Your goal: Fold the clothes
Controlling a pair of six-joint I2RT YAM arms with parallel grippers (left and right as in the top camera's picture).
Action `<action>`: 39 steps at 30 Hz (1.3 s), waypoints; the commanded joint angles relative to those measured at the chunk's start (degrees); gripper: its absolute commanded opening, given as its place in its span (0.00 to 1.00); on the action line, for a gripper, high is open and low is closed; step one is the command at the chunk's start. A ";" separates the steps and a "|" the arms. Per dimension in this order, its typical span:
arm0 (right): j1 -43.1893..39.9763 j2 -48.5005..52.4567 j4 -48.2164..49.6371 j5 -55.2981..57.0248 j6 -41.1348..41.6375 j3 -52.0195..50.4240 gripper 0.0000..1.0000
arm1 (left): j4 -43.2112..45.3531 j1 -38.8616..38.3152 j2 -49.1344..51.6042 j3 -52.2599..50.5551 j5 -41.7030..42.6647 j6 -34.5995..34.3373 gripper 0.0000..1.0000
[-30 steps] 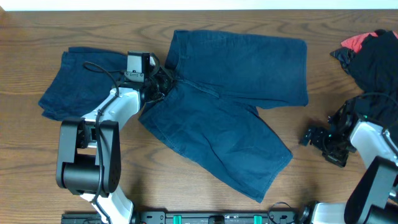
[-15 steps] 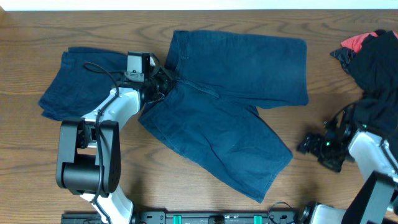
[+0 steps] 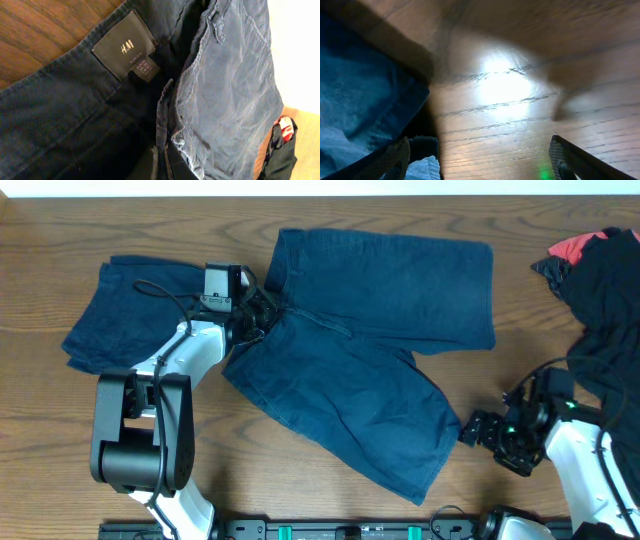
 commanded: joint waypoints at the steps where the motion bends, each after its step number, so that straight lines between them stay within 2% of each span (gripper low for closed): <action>1: 2.54 -0.39 0.72 2.40 3.67 0.26 0.89 | -0.11 0.46 0.37 1.22 -1.14 -0.52 0.06; 12: 7.85 -0.39 10.71 3.43 5.25 0.26 0.87 | -1.66 0.46 0.37 1.22 -1.11 -0.50 0.06; 17: 11.10 -0.28 10.14 3.43 6.14 0.15 0.87 | -1.81 0.46 0.37 1.22 -1.11 -0.48 0.06; 25: 11.87 -0.28 7.30 4.72 7.43 -0.42 0.86 | -2.73 0.46 0.37 1.22 -1.11 -0.48 0.06; 33: 11.87 -0.28 8.57 7.54 8.68 -2.64 0.73 | -3.06 0.46 0.37 1.22 -1.11 -0.48 0.06; 39: 11.89 -0.28 12.83 6.34 8.68 -5.38 0.78 | -3.87 0.46 0.35 1.22 -1.11 -0.48 0.06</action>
